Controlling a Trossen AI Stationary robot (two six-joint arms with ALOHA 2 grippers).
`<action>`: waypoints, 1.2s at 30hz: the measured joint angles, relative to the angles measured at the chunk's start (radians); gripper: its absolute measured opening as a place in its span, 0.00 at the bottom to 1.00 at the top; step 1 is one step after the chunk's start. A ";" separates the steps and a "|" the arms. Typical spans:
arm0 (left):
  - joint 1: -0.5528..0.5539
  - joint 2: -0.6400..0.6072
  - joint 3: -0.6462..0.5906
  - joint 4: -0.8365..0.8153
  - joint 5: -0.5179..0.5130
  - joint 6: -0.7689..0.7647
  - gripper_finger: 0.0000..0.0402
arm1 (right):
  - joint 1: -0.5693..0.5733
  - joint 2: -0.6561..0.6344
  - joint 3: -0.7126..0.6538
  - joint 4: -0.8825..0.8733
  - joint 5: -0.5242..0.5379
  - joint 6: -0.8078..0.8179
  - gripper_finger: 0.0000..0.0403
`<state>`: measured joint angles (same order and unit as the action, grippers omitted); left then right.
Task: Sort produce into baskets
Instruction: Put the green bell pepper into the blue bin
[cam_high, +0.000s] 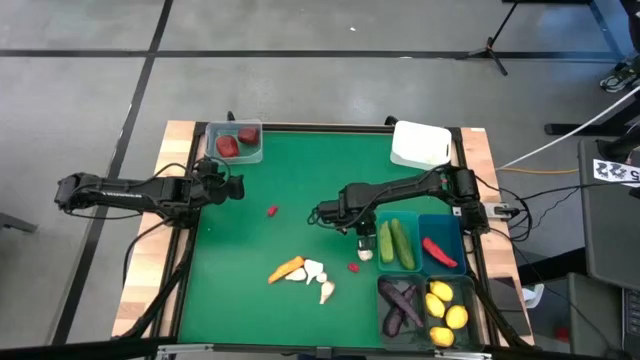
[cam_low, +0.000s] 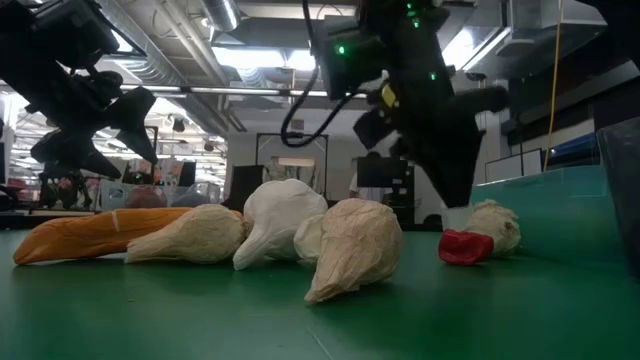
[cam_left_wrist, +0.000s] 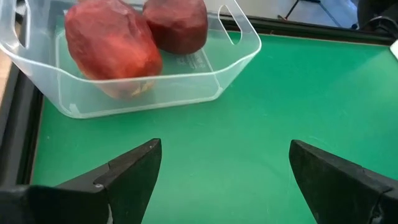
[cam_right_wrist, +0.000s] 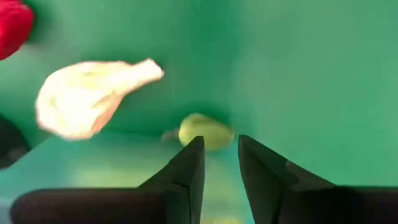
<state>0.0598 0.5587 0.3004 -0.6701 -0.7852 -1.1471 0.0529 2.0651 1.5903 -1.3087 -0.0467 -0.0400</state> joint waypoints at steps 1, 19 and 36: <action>0.000 0.000 0.000 0.000 -0.004 0.003 0.86 | 0.000 0.001 -0.014 0.014 0.000 -0.002 0.23; 0.000 0.000 0.000 0.000 -0.012 -0.007 0.86 | 0.000 0.000 -0.060 0.029 0.002 0.008 0.03; 0.000 0.000 0.000 0.000 -0.012 -0.006 0.86 | 0.000 0.000 -0.060 0.058 -0.059 0.012 0.01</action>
<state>0.0598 0.5587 0.3004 -0.6697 -0.7975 -1.1534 0.0530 2.0651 1.5299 -1.2509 -0.1055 -0.0282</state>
